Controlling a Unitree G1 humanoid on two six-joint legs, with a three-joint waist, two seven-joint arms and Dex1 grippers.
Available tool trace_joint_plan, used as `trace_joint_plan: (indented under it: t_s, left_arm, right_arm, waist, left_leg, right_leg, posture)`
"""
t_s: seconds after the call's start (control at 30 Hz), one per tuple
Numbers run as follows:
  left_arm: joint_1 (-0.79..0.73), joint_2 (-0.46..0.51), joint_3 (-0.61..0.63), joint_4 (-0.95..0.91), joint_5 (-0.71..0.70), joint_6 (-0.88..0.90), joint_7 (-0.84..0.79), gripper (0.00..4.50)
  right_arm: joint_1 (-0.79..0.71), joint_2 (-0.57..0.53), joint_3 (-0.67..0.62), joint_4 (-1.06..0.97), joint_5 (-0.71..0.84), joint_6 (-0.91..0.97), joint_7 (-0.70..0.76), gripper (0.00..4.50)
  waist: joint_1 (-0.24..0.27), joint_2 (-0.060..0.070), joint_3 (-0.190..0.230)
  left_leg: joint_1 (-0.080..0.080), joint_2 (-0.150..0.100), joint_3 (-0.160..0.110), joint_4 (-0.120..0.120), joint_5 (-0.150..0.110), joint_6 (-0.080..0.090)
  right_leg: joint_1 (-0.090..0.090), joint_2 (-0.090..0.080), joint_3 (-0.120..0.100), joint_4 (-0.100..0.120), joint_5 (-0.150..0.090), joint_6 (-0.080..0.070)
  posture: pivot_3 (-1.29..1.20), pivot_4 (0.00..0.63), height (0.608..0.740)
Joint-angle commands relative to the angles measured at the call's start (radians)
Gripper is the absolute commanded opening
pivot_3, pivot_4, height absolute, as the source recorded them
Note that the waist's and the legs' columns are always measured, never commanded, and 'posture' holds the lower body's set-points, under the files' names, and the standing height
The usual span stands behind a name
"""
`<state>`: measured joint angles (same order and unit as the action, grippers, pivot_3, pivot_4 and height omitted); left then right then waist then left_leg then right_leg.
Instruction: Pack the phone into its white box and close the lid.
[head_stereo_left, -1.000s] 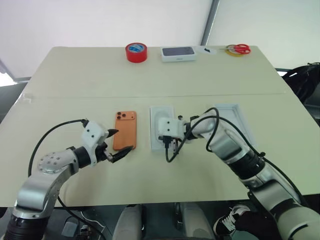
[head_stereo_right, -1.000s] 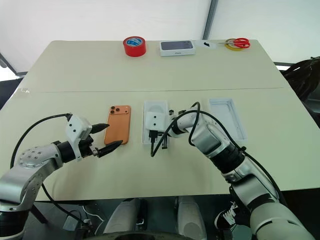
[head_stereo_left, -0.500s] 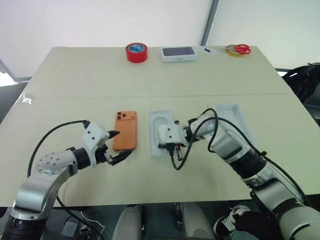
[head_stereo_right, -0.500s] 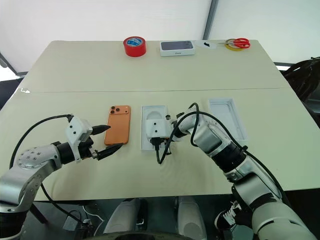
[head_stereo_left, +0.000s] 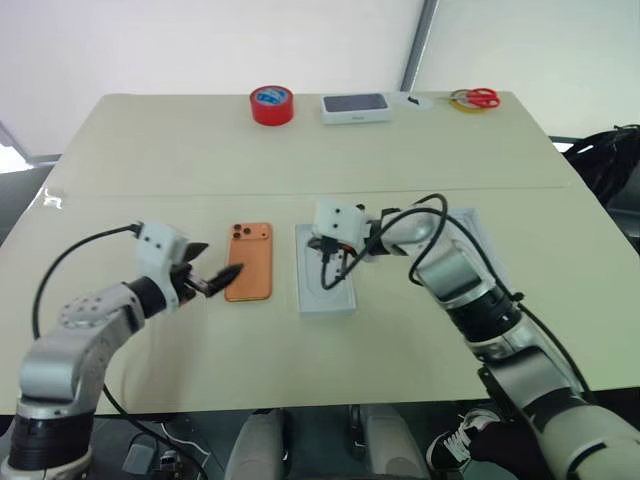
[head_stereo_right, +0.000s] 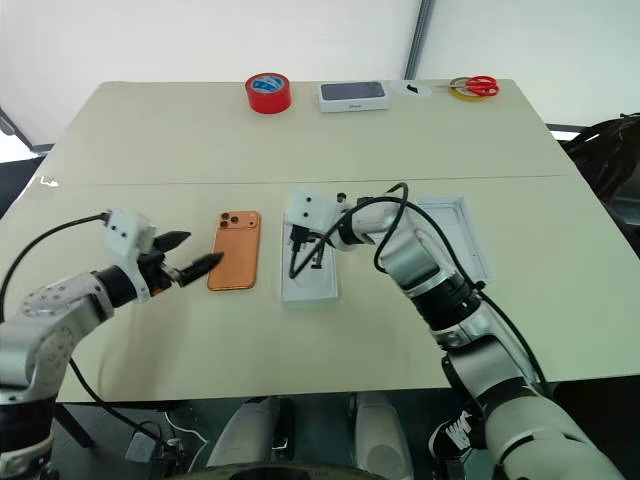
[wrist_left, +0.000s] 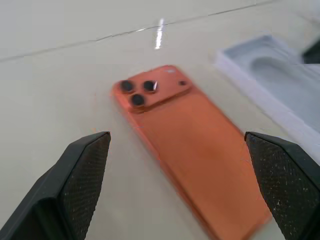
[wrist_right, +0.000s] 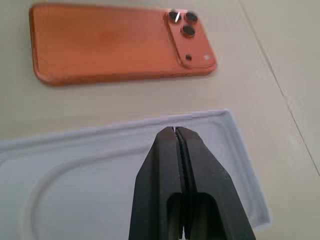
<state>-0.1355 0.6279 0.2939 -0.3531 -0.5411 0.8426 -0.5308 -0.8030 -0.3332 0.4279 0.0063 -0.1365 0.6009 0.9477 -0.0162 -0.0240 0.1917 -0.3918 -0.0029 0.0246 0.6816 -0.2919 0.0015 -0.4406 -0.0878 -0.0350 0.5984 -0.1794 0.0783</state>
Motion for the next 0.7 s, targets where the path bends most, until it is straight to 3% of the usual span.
trace_joint_plan:
  t_s: [0.03, 0.13, 0.3, 0.7]
  left_arm:
    - [-0.045, 0.011, 0.003, 0.001, -0.017, 0.127, 0.064, 4.50]
    - [-0.126, 0.001, -0.010, 0.037, -0.063, 0.332, 0.108, 4.50]
    - [-0.205, -0.069, 0.051, 0.048, -0.139, 0.471, 0.140, 4.50]
    - [-0.224, -0.132, 0.103, 0.040, -0.183, 0.604, 0.175, 4.50]
  right_arm:
    - [-0.040, 0.049, 0.030, -0.021, -0.020, 0.024, -0.050, 0.04]
    - [-0.074, 0.110, 0.076, 0.055, -0.057, 0.021, -0.100, 0.04]
    - [-0.122, 0.155, 0.148, 0.158, -0.104, 0.014, -0.118, 0.04]
    - [-0.173, 0.182, 0.270, 0.316, -0.220, -0.070, -0.117, 0.04]
  waist:
    - [0.001, 0.000, 0.000]
    - [0.002, 0.000, 0.000]
    - [0.002, -0.001, 0.000]
    - [-0.001, -0.001, 0.000]
  left_leg:
    - [0.000, 0.000, 0.000, 0.000, 0.000, 0.000]
    - [0.000, 0.000, 0.000, 0.000, 0.000, 0.000]
    - [0.000, -0.001, -0.001, 0.000, 0.000, -0.001]
    - [0.000, -0.001, -0.001, 0.000, 0.001, -0.002]
  right_leg:
    - [0.000, 0.000, 0.000, 0.000, 0.000, 0.000]
    - [0.000, 0.000, 0.000, 0.001, 0.000, 0.000]
    - [0.001, -0.001, 0.000, 0.000, 0.000, 0.000]
    - [0.000, -0.001, 0.000, 0.001, 0.000, 0.000]
  posture:
    - [0.00, 0.150, 0.736]
    - [0.00, 0.150, 0.736]
    - [0.00, 0.150, 0.736]
    - [0.00, 0.150, 0.736]
